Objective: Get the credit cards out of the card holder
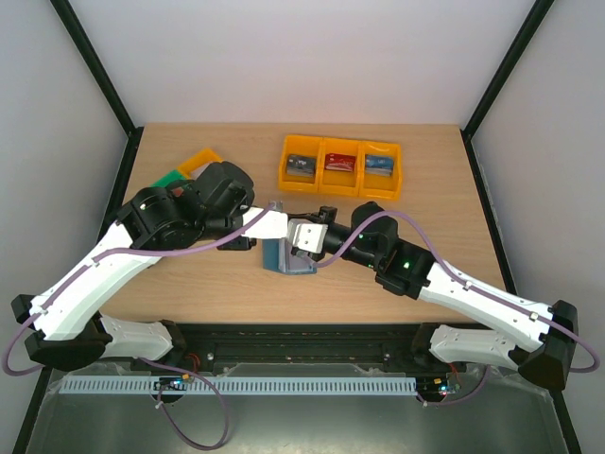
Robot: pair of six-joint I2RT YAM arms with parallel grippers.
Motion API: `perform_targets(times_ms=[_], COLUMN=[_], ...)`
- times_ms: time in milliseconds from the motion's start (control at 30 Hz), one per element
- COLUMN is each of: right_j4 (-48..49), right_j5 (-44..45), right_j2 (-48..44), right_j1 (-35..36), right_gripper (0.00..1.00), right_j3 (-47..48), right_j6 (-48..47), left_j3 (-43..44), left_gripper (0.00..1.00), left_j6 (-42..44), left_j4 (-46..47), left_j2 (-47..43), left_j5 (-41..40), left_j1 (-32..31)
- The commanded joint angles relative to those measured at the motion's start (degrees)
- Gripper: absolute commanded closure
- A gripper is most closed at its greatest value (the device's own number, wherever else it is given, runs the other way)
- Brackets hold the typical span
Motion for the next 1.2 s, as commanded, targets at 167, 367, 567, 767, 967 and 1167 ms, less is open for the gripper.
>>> perform_targets(times_ms=[167,367,567,767,967,1167], right_j4=[-4.4,-4.4,-3.5,-4.2,-6.1,-7.0], right_j5=[4.3,5.2,2.4,1.3,-0.9,0.5], right_j2=[0.8,0.5,-1.8,-2.1,-0.6,-0.6], right_j1=[-0.1,-0.1,-0.1,-0.1,-0.1,0.0], right_gripper=[0.81,0.82,0.79,0.81,0.89,0.99], right_j3=[0.9,0.7,-0.6,0.3,1.9,2.6], right_j6=[-0.6,-1.0,-0.6,-0.3,-0.5,0.1], left_j3=[3.3,3.8,3.7,3.6,3.6,2.3], left_gripper=[0.98,0.98,0.98,0.98,0.98,0.97], left_j6=[-0.9,0.0,0.5,0.7,0.5,-0.8], left_j4=[-1.1,-1.9,-2.5,-2.5,-2.3,-1.3], left_j2=[-0.1,-0.6,-0.9,-0.8,-0.3,-0.7], left_j5=[4.2,6.8,7.2,7.1,6.9,6.0], left_j1=[-0.3,-0.3,-0.3,-0.3,-0.3,-0.3])
